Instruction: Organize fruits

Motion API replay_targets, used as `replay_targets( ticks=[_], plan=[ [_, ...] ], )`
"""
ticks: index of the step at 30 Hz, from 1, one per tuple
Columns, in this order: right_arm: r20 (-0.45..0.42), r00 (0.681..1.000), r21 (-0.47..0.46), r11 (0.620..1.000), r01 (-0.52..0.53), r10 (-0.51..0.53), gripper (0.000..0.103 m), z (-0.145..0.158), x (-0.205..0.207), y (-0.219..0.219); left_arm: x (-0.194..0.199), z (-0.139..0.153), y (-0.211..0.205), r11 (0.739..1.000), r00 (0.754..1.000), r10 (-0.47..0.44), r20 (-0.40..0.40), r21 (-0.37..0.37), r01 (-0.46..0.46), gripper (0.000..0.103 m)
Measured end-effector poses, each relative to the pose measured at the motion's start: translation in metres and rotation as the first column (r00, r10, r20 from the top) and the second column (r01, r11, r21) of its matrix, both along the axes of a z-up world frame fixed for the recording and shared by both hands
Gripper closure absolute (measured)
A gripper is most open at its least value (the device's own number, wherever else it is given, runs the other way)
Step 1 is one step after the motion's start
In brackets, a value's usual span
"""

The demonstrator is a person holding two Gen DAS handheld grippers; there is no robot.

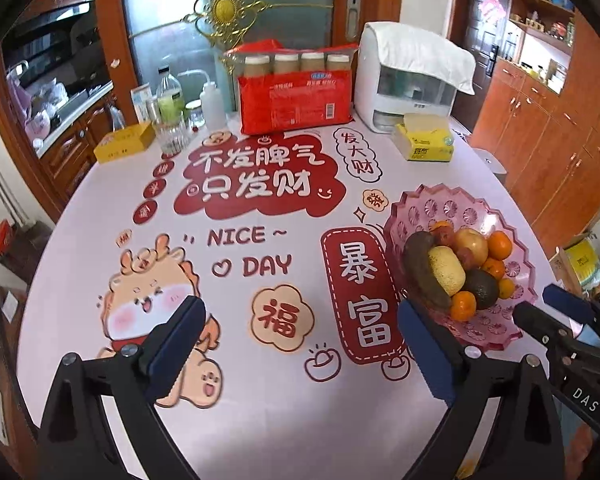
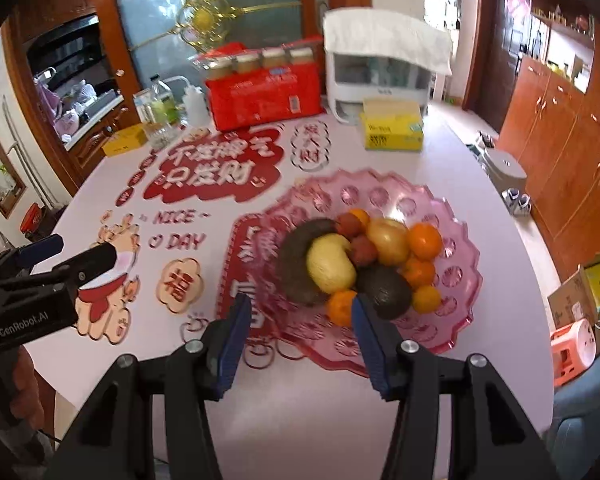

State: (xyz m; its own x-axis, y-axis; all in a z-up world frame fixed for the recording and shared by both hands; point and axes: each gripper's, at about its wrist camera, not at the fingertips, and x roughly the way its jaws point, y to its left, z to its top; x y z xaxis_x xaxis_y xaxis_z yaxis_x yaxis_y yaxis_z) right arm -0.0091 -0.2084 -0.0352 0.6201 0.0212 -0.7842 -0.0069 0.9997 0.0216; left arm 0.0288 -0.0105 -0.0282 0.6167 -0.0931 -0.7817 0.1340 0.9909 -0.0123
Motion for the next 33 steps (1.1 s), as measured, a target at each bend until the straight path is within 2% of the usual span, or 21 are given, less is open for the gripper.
replay_targets(
  ticks=[5, 8, 13, 22, 33],
  plan=[
    [0.050, 0.999, -0.003, 1.000, 0.002, -0.002, 0.049, 0.029, -0.006, 0.016, -0.007, 0.027, 0.004, 0.999, 0.999, -0.024, 0.024, 0.047, 0.023, 0.003],
    [0.071, 0.997, 0.010, 1.000, 0.011, -0.012, 0.039, 0.046, -0.008, 0.020, -0.010, 0.041, 0.005, 0.998, 0.999, -0.030, 0.045, 0.055, 0.027, 0.001],
    [0.114, 0.993, -0.001, 0.999, 0.041, -0.041, 0.034, 0.069, -0.012, 0.026, -0.015, 0.060, 0.009, 0.998, 0.997, -0.006, 0.074, 0.066, 0.001, 0.001],
    [0.114, 0.990, 0.035, 0.996, 0.083, -0.086, 0.031, 0.072, -0.017, 0.027, -0.025, 0.066, 0.018, 0.995, 0.993, 0.064, 0.097, 0.071, -0.071, 0.001],
    [0.107, 0.994, 0.019, 0.999, 0.028, -0.030, 0.031, 0.068, -0.014, 0.042, -0.026, 0.065, 0.023, 0.993, 0.991, 0.097, 0.095, 0.065, -0.103, 0.001]
  ],
)
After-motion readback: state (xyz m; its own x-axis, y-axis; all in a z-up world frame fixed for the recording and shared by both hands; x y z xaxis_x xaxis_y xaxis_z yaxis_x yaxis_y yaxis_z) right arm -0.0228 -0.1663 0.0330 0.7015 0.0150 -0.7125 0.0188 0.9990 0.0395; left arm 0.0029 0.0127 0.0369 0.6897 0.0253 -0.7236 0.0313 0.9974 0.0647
